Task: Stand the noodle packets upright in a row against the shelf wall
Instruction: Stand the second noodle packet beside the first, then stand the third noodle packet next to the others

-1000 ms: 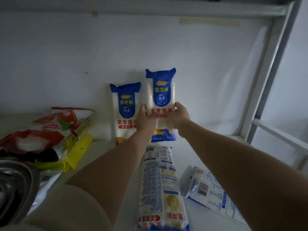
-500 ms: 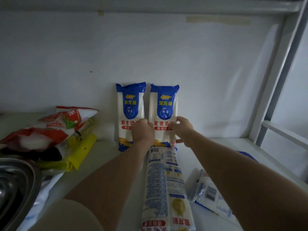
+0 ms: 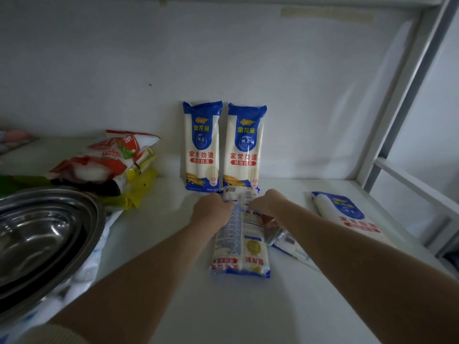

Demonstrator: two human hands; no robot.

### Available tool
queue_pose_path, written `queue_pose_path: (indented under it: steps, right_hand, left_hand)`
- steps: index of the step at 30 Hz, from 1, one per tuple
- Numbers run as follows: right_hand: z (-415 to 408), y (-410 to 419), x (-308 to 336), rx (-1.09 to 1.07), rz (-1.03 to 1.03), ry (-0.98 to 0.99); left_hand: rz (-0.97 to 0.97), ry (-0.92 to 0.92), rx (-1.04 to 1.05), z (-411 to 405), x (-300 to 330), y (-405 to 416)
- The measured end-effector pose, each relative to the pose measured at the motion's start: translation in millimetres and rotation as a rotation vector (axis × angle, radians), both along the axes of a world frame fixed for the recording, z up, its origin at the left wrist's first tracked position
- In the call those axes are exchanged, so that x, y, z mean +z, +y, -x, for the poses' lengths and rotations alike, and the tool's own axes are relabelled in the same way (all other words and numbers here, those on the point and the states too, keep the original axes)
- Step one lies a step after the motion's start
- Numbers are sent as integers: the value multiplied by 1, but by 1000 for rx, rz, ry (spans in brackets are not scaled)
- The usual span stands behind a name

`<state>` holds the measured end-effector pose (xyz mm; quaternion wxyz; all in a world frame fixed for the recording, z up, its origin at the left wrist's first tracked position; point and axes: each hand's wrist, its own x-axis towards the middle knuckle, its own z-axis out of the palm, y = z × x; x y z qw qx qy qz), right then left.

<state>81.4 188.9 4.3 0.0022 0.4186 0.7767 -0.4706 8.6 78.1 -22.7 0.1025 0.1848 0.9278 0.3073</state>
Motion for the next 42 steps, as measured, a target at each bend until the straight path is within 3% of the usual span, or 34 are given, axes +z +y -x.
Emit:
queue_pose_path:
  steps: [4,8,15,19,23,27,30,32,34,36,37,40,42]
  right_hand:
    - [-7,-13,3,14,10,-18]
    - [-10,-15,4,-37,49,52]
    - [-16,-16,21,-134,86,173]
    - [-18,-14,43,-130,50,333]
    - [-14,-35,57,-13,-238,450]
    - [-6,-50,64,74,23,537]
    - [-10,-33,63,-64,276,723]
    - [-16,-22,61,-127,447,825]
    - [-19,-15,60,-76,417,813]
    - [-23,-13,63,-16,321,729]
    - [-25,-12,65,-2,310,701]
    - [-28,-8,68,-26,373,695]
    - [-28,-5,69,-52,402,723]
  left_hand:
    - [-21,-202,-35,-16,11,3]
    - [-274,-542,8,-21,12,0]
    - [-630,-771,1,-22,17,-14]
    - [-819,-735,36,-18,39,-18]
    - [-824,-435,114,-20,69,-7]
    - [-875,-239,107,-18,86,-1]
    - [-884,-302,-97,-26,92,-5]
    - [-992,-348,-105,-27,91,-1]
    - [-1035,-200,44,-26,89,4]
    - [-921,-19,153,-24,81,6]
    - [-880,-37,135,-23,77,5]
    - [-879,-448,-27,-19,66,0]
    - [-872,-581,-163,-21,59,-4]
